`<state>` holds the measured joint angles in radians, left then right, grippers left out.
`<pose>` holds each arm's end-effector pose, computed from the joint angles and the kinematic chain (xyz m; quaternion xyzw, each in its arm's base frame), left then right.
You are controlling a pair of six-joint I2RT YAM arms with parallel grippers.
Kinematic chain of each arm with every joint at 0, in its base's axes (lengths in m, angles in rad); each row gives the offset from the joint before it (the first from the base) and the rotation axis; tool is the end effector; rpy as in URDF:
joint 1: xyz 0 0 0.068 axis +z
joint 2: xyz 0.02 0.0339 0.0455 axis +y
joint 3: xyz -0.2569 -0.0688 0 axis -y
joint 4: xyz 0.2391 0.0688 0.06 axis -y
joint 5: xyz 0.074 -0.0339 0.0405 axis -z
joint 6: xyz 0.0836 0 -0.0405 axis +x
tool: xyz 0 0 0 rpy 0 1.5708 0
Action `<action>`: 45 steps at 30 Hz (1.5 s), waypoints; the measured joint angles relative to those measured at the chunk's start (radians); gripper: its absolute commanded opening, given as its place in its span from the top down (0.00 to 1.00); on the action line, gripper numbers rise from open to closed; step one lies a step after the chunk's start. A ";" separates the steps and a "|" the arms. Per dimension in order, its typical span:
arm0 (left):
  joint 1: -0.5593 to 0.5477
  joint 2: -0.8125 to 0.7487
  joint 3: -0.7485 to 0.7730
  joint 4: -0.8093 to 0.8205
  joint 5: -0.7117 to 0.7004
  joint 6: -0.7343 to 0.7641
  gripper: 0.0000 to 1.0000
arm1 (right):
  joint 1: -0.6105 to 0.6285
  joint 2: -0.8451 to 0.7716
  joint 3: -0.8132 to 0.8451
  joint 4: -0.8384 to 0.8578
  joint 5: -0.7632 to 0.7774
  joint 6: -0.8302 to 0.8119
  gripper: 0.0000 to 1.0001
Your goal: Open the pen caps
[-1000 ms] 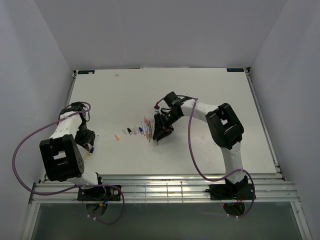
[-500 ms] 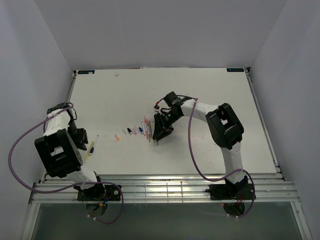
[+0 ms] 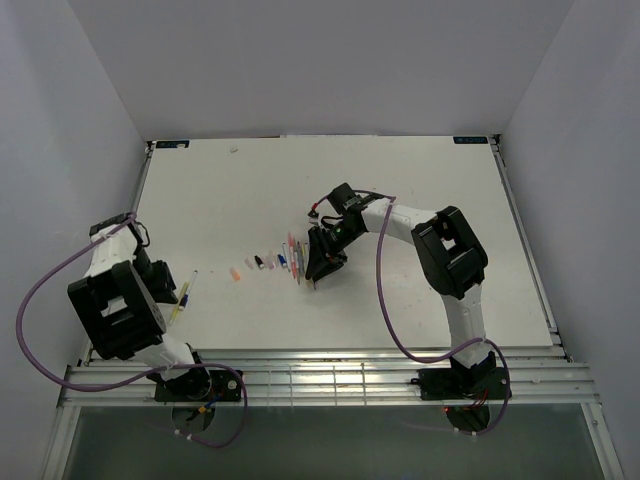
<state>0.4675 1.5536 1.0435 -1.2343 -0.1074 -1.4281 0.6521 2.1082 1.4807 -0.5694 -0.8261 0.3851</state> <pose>0.1981 0.1100 0.1512 0.8052 -0.5842 -0.0874 0.0521 0.3029 0.3086 0.1207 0.1937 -0.8820 -0.4269 0.0476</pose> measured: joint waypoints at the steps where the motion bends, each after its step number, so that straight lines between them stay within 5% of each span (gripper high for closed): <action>1: 0.000 -0.005 -0.005 0.000 -0.002 -0.014 0.47 | 0.000 0.000 0.000 0.000 0.000 0.000 0.62; 18: 0.000 -0.068 -0.113 0.037 -0.024 -0.102 0.46 | 0.000 0.000 0.000 0.001 0.000 0.000 0.62; 45: 0.000 0.092 0.010 0.089 -0.032 -0.132 0.48 | -0.005 0.000 0.000 0.003 -0.002 0.000 0.62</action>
<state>0.4679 1.6459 1.0538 -1.1454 -0.1390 -1.5604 0.6476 2.1082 1.4807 -0.5663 -0.8284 0.3851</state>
